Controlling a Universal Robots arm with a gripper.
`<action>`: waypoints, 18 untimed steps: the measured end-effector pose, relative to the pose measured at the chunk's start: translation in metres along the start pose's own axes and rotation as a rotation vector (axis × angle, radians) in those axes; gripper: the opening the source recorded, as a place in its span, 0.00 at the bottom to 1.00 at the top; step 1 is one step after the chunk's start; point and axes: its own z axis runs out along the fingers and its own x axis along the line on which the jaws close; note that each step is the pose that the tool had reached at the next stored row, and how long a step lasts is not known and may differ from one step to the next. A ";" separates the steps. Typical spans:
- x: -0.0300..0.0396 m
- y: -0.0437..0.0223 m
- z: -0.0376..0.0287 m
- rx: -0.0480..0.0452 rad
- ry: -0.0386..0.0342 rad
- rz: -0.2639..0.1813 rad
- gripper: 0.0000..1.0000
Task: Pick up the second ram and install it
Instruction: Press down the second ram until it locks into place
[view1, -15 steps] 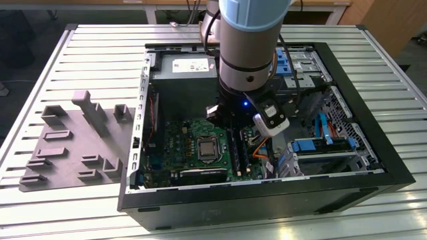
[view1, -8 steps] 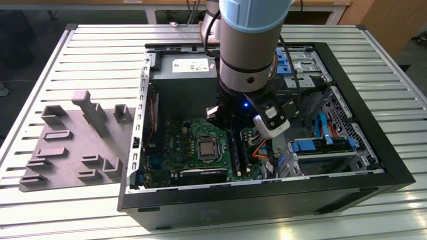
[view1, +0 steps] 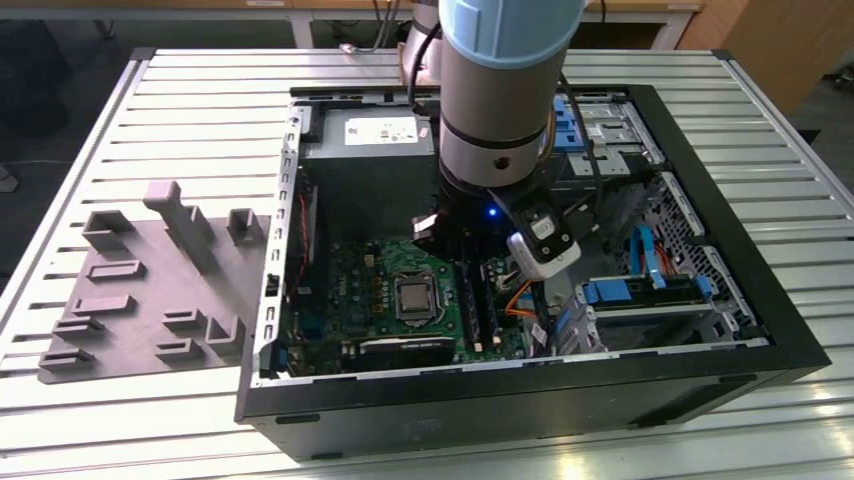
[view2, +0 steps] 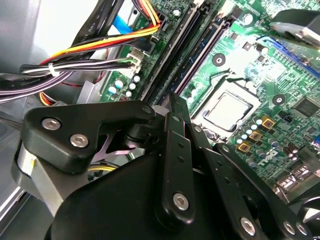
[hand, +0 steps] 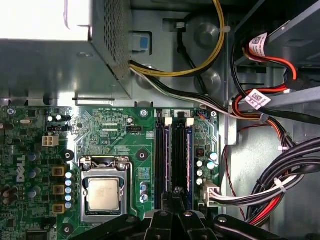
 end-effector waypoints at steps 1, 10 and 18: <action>0.0000 -0.0004 0.0000 0.0000 0.0000 0.000 0.11; 0.0000 -0.0056 -0.0002 0.0000 0.0000 0.000 0.11; 0.0000 -0.0109 -0.0003 0.0001 0.0000 0.000 0.11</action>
